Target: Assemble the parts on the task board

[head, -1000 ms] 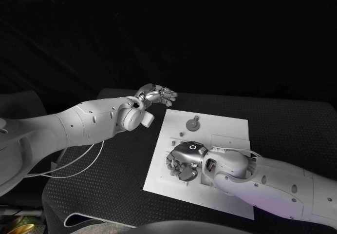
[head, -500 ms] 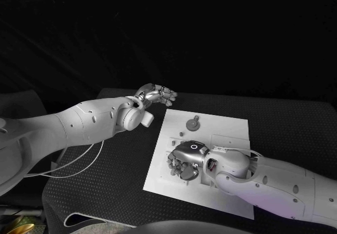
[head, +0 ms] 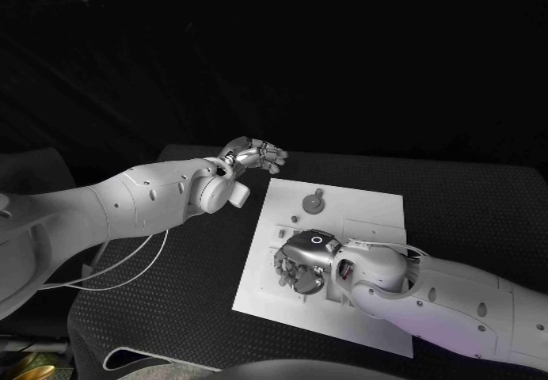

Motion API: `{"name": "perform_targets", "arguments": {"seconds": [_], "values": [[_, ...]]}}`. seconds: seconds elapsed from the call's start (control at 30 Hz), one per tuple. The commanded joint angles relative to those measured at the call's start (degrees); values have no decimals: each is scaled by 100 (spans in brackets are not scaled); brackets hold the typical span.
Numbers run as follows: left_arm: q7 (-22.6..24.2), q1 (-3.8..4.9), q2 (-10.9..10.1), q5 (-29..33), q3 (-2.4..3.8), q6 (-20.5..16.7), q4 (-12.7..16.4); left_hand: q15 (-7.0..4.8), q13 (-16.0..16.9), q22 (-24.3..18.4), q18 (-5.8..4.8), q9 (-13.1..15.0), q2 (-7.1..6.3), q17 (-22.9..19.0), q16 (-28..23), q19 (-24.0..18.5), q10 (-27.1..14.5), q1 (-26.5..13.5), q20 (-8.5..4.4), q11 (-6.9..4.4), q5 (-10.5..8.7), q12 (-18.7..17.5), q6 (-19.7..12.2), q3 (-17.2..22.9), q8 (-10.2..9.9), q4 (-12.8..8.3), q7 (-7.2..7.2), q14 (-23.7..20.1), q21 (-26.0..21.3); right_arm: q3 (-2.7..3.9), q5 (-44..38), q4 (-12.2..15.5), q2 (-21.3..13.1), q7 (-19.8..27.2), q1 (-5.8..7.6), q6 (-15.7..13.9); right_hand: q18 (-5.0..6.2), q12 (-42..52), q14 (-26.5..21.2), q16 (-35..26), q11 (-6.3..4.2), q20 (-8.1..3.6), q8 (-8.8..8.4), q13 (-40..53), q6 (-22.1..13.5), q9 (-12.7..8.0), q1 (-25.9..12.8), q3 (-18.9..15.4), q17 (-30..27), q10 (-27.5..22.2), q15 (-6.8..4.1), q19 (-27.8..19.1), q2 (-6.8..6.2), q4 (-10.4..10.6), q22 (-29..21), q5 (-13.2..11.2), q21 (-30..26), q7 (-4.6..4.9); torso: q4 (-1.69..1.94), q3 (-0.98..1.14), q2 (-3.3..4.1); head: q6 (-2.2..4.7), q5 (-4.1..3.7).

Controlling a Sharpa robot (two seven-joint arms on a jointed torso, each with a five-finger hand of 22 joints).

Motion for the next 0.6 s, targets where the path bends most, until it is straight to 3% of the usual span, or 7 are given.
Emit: {"name": "perform_targets", "arguments": {"seconds": [0.03, 0.4, 0.6], "values": [[39, 6, 10, 32, 5, 78, 7, 18, 7, 7, 18, -6, 7, 6, -39, 36, -23, -18, 1, -3, 10, 15, -22, 8, -11, 41, 26, 35, -28, 1, -84, 27, -19, -23, -4, -10, 85, -38, -10, 24, 15, -7, 16, 8, 36, 134, -4, 10, 8, -6, -8, -52, 72, -39, 134, -10, 33, -5, 1, 2, -3, 1, 2], [34, 6, 9, 32, 5, 82, 16, 19, 8, 9, 18, -6, 7, 12, -44, 36, -26, -18, 2, -2, 10, 14, -23, 8, -10, 44, 26, 33, -32, -9, -89, 1, 85, -32, -4, 186, 85, -40, -11, 25, 15, -7, 15, 17, 36, 140, -11, 12, 10, -5, -8, -54, 68, -43, 133, -10, 41, -4, -4, -6, 0, 14, -10], [30, 6, 7, 32, 5, 83, 20, 20, 8, 11, 18, -6, 5, 16, -47, 36, -26, -20, 2, -1, 10, 14, -23, 8, -10, 47, 26, 33, -35, -118, -134, -29, 134, -59, -4, 284, 85, -43, -12, 26, 16, -6, 13, 21, 35, 142, -15, 13, 11, -8, -7, -57, 69, -45, 132, -10, 45, -4, 0, -8, 1, 14, -28]]}}
